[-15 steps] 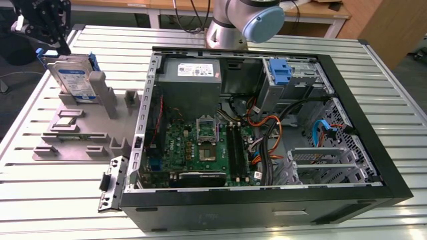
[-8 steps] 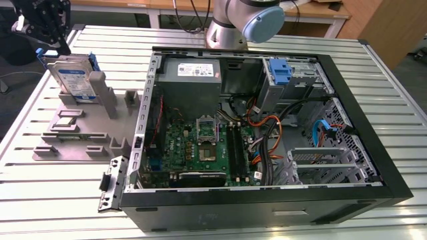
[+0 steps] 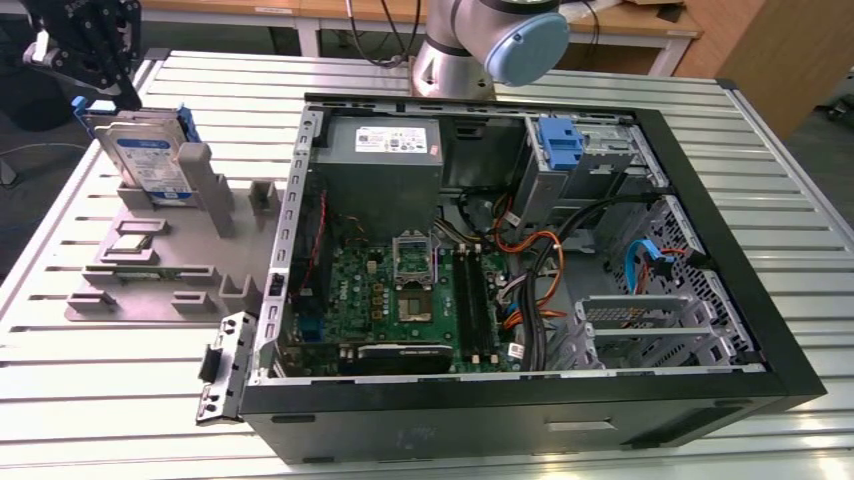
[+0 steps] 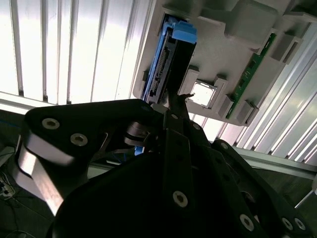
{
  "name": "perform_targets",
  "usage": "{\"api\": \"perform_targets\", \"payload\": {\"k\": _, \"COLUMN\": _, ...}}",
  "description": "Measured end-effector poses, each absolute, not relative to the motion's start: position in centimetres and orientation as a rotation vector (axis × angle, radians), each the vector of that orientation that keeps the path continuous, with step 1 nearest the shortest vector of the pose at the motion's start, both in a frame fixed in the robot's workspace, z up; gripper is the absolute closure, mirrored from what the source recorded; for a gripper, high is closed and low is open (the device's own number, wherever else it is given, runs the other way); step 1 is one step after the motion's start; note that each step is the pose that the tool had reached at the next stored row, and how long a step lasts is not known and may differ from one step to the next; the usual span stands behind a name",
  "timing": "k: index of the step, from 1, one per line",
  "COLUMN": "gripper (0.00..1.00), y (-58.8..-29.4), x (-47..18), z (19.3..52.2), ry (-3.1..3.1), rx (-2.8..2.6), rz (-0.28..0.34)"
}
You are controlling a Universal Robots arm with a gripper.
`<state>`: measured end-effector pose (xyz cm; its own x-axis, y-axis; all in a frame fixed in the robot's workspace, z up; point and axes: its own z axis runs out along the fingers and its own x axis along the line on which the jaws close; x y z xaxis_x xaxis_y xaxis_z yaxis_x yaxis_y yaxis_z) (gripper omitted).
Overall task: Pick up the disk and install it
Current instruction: 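Pick up the disk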
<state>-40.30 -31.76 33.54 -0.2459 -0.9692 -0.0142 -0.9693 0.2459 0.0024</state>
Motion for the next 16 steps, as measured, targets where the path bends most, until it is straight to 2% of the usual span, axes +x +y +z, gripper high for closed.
{"api": "perform_targets", "payload": {"k": 3, "gripper": 0.89, "y": -31.76, "x": -40.3, "z": 33.54, "ry": 2.472, "rx": -1.923, "rz": 0.017}}
{"api": "perform_targets", "payload": {"k": 5, "gripper": 0.77, "y": -31.76, "x": -40.3, "z": 33.54, "ry": 2.472, "rx": -1.923, "rz": 0.017}}
{"api": "perform_targets", "payload": {"k": 6, "gripper": 0.77, "y": -31.76, "x": -40.3, "z": 33.54, "ry": 2.472, "rx": -1.923, "rz": 0.017}}
{"api": "perform_targets", "payload": {"k": 7, "gripper": 0.71, "y": -31.76, "x": -40.3, "z": 33.54, "ry": 2.472, "rx": -1.923, "rz": 0.017}}
{"api": "perform_targets", "payload": {"k": 8, "gripper": 0.71, "y": -31.76, "x": -40.3, "z": 33.54, "ry": 2.472, "rx": -1.923, "rz": 0.017}}
{"api": "perform_targets", "payload": {"k": 10, "gripper": 0.59, "y": -31.76, "x": -40.3, "z": 33.54, "ry": 2.472, "rx": -1.923, "rz": 0.017}}
{"api": "perform_targets", "payload": {"k": 11, "gripper": 0.59, "y": -31.76, "x": -40.3, "z": 33.54, "ry": 2.472, "rx": -1.923, "rz": 0.017}}
{"api": "perform_targets", "payload": {"k": 12, "gripper": 0.53, "y": -31.76, "x": -40.3, "z": 33.54, "ry": 2.472, "rx": -1.923, "rz": 0.017}}
{"api": "perform_targets", "payload": {"k": 16, "gripper": 0.53, "y": -31.76, "x": -40.29, "z": 33.5, "ry": 2.459, "rx": -1.94, "rz": 0.017}}
